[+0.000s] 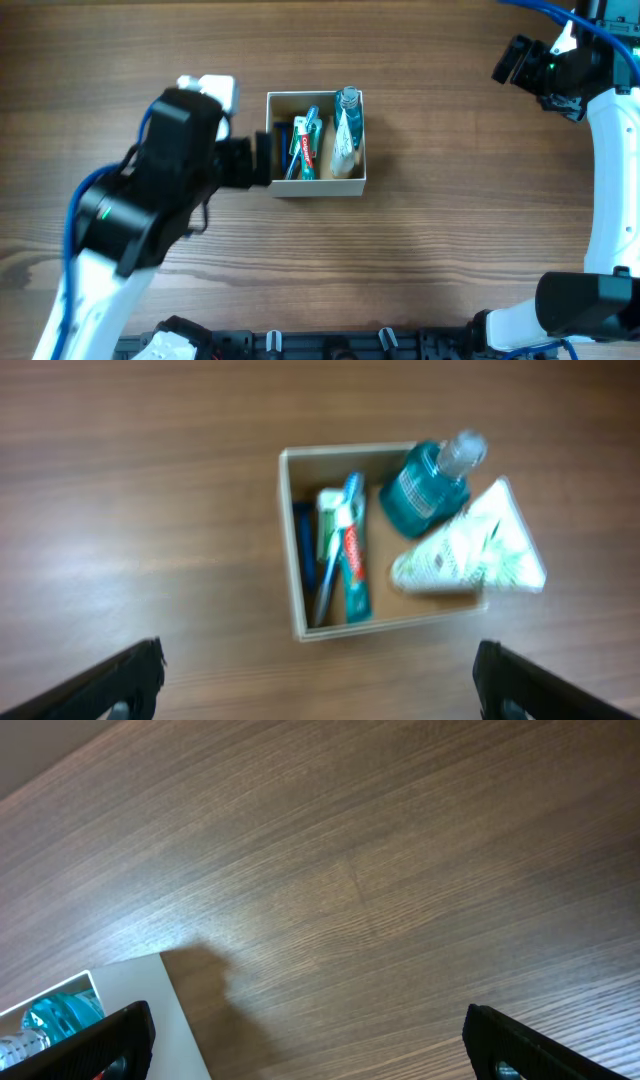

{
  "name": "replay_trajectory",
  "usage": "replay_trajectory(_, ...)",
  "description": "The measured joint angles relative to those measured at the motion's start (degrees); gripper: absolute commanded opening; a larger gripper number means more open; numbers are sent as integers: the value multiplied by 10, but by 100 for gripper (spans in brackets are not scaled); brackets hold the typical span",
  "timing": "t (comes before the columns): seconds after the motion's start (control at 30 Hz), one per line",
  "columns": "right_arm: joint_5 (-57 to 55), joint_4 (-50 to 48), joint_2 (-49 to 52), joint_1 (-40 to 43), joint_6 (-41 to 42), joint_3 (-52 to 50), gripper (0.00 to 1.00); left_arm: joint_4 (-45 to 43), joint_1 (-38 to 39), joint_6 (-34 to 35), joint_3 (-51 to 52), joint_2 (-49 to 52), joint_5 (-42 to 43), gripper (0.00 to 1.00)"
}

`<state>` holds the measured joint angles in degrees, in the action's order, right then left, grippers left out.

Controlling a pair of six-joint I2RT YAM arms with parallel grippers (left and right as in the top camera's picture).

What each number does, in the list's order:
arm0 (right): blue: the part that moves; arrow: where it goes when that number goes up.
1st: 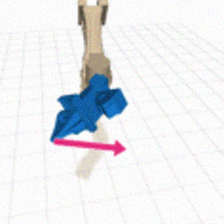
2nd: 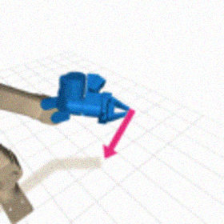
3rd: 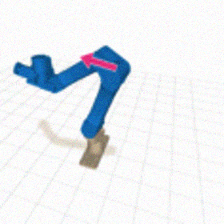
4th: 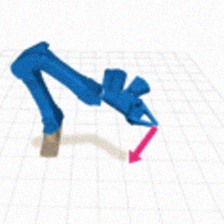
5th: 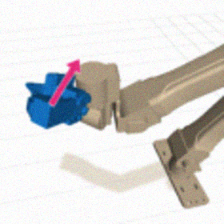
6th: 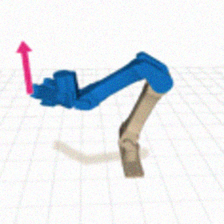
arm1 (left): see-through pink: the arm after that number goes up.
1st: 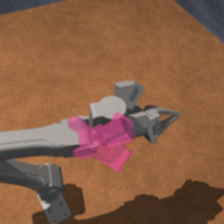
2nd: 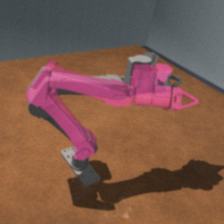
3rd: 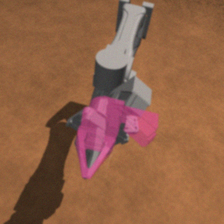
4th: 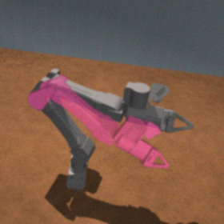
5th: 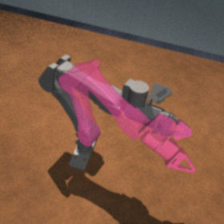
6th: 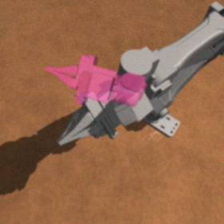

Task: Pack container

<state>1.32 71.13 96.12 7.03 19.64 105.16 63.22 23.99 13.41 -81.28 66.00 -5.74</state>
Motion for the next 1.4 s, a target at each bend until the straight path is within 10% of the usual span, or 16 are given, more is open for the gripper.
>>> replay_trajectory(0.57, 0, 1, 0, 0, 0, 0, 100, 9, -54, -26, 56, -202, -78, 100)
replay_trajectory(0.9, 0, 0, 0, 0, 0, 0, 100, -155, -220, -87, 307, -334, 40, 100)
replay_trajectory(1.4, 0, 0, 0, 0, 0, 0, 100, -290, -231, -119, 615, -527, 117, 100)
